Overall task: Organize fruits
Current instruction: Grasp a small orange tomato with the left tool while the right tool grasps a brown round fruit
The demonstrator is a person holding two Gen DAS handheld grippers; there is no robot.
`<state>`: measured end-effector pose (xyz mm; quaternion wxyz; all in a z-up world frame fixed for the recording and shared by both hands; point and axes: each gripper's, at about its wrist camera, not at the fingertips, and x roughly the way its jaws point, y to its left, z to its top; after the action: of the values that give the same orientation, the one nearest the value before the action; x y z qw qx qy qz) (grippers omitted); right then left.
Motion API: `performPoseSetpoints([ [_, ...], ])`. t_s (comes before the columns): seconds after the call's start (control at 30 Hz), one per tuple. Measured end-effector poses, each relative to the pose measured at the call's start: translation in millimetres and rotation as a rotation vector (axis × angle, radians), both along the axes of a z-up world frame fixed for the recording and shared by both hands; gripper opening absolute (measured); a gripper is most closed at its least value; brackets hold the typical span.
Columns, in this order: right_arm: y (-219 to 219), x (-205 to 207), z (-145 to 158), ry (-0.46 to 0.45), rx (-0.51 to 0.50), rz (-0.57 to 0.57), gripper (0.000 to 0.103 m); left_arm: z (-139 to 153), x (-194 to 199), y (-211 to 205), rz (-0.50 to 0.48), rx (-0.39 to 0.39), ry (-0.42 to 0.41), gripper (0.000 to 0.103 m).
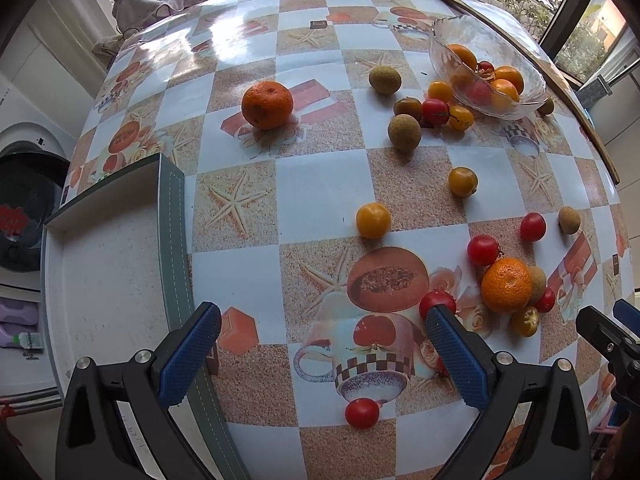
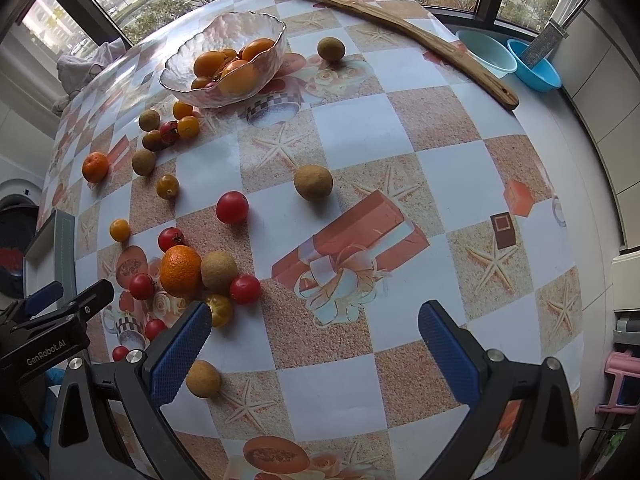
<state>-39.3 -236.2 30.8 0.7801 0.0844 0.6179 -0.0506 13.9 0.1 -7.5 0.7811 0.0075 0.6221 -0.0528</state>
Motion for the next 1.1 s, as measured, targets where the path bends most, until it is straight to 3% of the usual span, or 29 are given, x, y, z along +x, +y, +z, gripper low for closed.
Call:
performPoseSetpoints([
  [0.2,-1.8,-0.5,0.7,-0.015,0.001,-0.001,0.103,-4.0,3.2,-2.7,0.012,-0.023,0.044,0.103],
  [0.4,-4.3,-0.2,0.7,-0.04,-0.005,-0.001,0.103,-5.1,9.6,-1.6,0.019,-0.002,-0.025,0.103],
  [0.63,-16.0,13.6,-4.2,0.008,0.029,-0.015,0.103,-12.3,24.6,-7.5,0.009,-0.002,-0.051,0.103],
  [0.9,-26.9,42.5,-9.8,-0.005,0.01,-0.02,0.103,-20.7,39.4,-22.2,-0.03,0.013,-0.079,0.103],
  [1.0,-24.8,51.6,-14.4,0.006,0.011,-0.004,0.101,-23.5,40.8,-27.8,-0.049,0.013,-0.068,0.085],
  [1.1,-19.8,58.6,-21.1,0.023,0.008,0.026,0.089,-21.0,39.2,-34.2,-0.051,0.012,-0.078,0.084],
])
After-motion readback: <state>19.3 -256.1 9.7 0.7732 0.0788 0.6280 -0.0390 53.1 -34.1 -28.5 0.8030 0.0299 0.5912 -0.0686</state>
